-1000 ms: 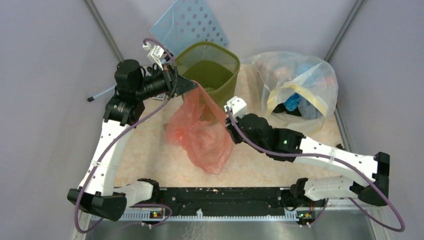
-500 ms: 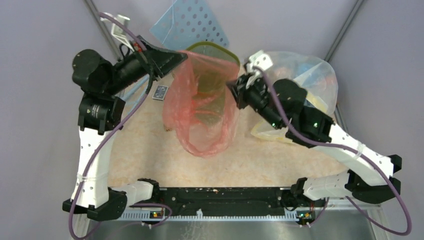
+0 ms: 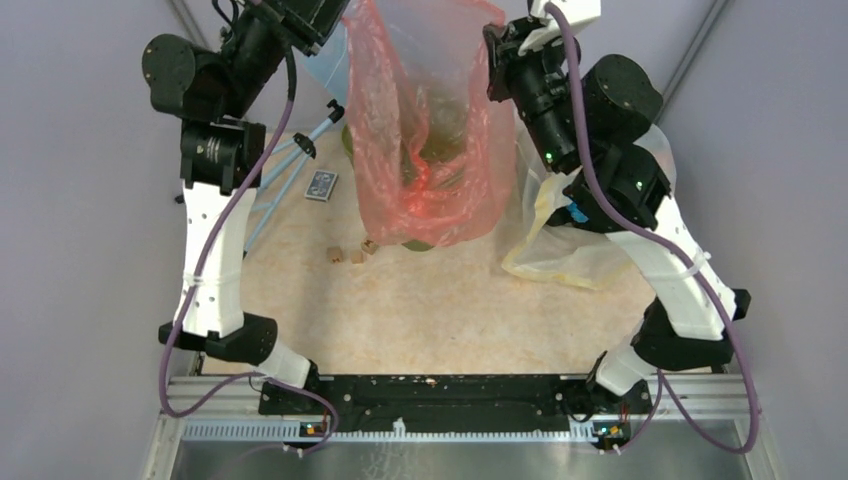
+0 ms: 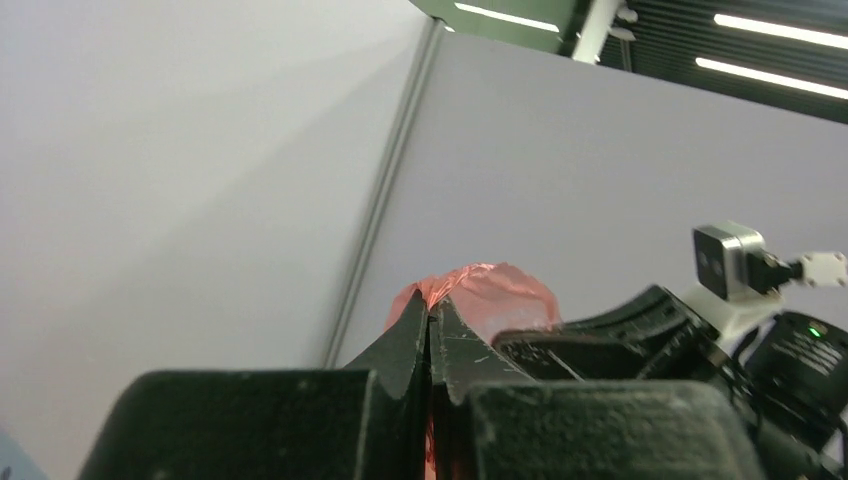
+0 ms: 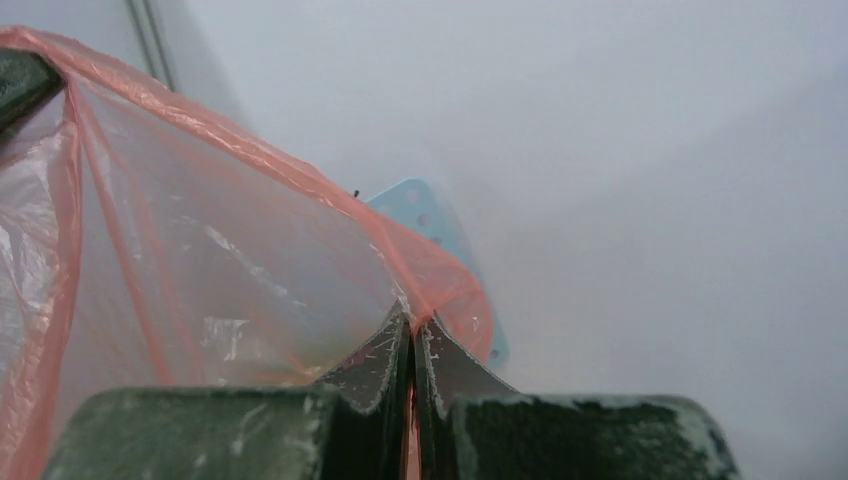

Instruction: Put the trash bags into the trash bin

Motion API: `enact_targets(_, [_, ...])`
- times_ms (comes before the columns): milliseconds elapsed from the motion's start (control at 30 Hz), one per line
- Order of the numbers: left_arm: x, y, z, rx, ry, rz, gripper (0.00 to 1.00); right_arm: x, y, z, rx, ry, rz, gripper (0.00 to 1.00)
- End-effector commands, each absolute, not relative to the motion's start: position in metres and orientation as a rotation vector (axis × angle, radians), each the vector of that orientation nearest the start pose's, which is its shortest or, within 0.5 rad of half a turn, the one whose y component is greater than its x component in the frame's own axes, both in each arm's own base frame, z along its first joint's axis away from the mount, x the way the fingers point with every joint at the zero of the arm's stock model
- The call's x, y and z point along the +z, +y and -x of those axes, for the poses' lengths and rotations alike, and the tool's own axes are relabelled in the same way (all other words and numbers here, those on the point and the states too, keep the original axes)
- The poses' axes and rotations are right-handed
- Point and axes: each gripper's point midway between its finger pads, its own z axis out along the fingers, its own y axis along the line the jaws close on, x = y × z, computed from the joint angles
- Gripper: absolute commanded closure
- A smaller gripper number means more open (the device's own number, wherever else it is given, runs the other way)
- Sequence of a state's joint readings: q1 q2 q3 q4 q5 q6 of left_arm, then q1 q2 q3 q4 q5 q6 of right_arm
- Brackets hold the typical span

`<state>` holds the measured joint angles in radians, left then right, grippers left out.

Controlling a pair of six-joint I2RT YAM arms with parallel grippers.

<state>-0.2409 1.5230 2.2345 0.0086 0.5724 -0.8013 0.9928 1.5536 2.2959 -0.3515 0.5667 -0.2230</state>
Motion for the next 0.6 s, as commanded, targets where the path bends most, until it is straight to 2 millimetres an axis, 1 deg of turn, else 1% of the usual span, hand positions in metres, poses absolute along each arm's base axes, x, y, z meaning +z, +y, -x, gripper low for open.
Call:
enact_targets(0, [0.741,-0.169,-0.288,-1.111,0.81,-0.202,1.0,0.655,0.241,-0.303,0.247,1.156,0.194,1.0])
enact_targets(200, [0.74,-0.161,-0.32,-1.046,0.776,-0.153,1.0,0.664,0.242,-0.329,0.222,1.11,0.162,1.0])
enact_targets(333, [0.737,-0.16,-0.339,-1.009,0.76,-0.16,1.0,0.675,0.236,-0.343,0.219,1.063,0.132,1.0])
enact_targets(467, [0.727,-0.157,-0.363,-0.967,0.782,-0.139,1.0,0.673,0.238,-0.359,0.229,1.052,0.122,1.0])
enact_targets(567, [0.715,-0.157,-0.381,-0.964,0.814,-0.137,1.0,0.664,0.243,-0.373,0.236,1.066,0.122,1.0])
